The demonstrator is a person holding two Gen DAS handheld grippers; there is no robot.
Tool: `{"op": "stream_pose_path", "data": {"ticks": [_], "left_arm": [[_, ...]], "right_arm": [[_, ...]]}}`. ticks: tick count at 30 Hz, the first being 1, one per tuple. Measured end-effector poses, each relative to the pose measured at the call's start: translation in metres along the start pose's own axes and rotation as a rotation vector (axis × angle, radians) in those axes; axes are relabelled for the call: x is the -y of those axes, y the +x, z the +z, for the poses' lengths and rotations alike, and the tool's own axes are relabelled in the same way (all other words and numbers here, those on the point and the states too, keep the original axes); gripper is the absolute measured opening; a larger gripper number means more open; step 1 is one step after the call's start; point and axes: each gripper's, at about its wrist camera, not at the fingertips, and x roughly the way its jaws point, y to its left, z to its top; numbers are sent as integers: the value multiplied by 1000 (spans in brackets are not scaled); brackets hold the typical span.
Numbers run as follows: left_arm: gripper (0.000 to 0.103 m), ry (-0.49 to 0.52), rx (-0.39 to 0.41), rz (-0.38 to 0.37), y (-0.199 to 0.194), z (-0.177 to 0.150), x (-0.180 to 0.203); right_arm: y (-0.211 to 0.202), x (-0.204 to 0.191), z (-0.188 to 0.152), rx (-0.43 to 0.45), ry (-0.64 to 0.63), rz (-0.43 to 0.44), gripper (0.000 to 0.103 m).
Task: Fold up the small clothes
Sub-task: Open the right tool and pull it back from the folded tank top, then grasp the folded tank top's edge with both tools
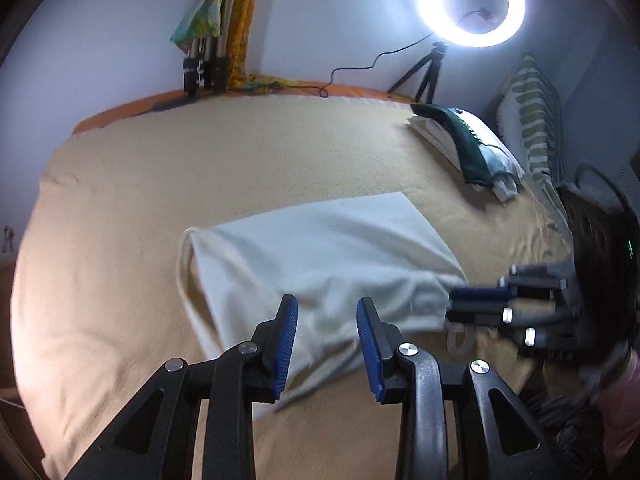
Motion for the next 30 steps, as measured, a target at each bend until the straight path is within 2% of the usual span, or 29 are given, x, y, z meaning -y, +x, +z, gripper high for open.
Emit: {"op": "stream_pose_path", "data": {"ticks": [4, 6, 8, 11, 13, 14, 18, 19, 23, 27, 29, 30], "left_arm": [[32, -124, -41, 26, 32, 15, -11], [32, -203, -50, 70, 42, 15, -22], [32, -251, -30, 161, 42, 10, -32], [32, -244, 22, 317, 29, 2, -39], [32, -247, 45, 376, 18, -6, -47], [32, -247, 43, 382, 13, -13, -51], [31, -191, 42, 348, -5, -36, -48], [31, -175, 53, 316, -11, -40, -45], [32, -81, 79, 266, -18, -37, -24], [32, -57, 38, 192, -1, -21, -19], [30, -60, -32, 151, 15, -18, -21], [25, -66, -58, 131, 18, -21, -21]], "right_arm": [[18, -1, -3, -48, -5, -23, 23], [22, -1, -3, -57, -7, -28, 23], [22, -2, -3, -56, -10, -31, 23], [22, 0, -2, -55, -4, -36, 23], [21, 0, -4, -56, -2, -38, 23], [20, 0, -5, -57, -3, -38, 23], [10, -1, -3, -41, -12, -41, 23], [6, 0, -3, -30, -9, -32, 23], [-10, 3, -3, 11, 8, -11, 23], [-16, 6, -7, 15, 9, 17, 23], [-15, 2, -12, 3, -16, 0, 23], [-12, 0, -15, -8, -33, -18, 25]]}}
